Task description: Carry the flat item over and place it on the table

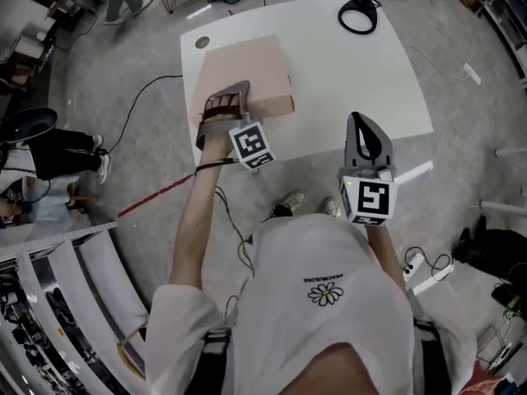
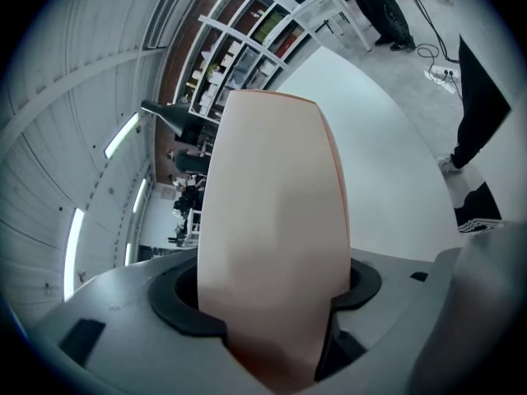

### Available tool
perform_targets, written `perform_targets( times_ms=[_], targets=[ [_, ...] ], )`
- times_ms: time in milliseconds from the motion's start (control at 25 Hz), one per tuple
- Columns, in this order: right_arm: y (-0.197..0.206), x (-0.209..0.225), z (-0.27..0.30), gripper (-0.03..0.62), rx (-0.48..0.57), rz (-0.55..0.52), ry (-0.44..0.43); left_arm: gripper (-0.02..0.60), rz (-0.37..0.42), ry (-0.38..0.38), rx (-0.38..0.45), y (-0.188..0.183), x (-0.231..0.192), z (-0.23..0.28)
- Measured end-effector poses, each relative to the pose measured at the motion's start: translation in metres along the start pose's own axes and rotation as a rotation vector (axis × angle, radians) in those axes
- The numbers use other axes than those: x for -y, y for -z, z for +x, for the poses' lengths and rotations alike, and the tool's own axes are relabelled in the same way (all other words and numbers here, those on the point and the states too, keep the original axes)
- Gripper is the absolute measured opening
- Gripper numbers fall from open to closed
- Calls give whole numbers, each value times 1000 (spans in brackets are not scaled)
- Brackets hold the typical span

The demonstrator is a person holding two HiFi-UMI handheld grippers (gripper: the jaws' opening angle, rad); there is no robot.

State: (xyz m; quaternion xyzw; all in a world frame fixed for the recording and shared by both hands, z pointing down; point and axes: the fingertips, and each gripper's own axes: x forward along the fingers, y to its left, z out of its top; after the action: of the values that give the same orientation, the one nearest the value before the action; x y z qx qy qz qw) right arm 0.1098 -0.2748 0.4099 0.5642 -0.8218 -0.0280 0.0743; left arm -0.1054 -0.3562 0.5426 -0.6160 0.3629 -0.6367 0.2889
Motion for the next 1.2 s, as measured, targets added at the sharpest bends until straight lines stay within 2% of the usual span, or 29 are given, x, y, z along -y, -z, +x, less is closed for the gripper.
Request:
perform_targets(
  times_ms=[240, 480, 720, 1000, 1200],
  targets=[
    [7, -3, -1, 12, -17, 1, -13, 375, -27, 148, 38, -9, 38, -4],
    [7, -10, -2, 12, -33, 3, -39, 412, 7, 247, 38, -13, 77, -6],
    [13, -15, -6, 12, -59, -3, -52, 421, 17, 266, 30, -12, 96, -7],
    [22, -11, -2, 12, -80, 0, -64, 425, 25, 339, 13, -16, 122, 0],
    [27, -10, -1, 12, -102, 14, -62, 423, 19, 351, 13, -14, 124, 2]
  ],
)
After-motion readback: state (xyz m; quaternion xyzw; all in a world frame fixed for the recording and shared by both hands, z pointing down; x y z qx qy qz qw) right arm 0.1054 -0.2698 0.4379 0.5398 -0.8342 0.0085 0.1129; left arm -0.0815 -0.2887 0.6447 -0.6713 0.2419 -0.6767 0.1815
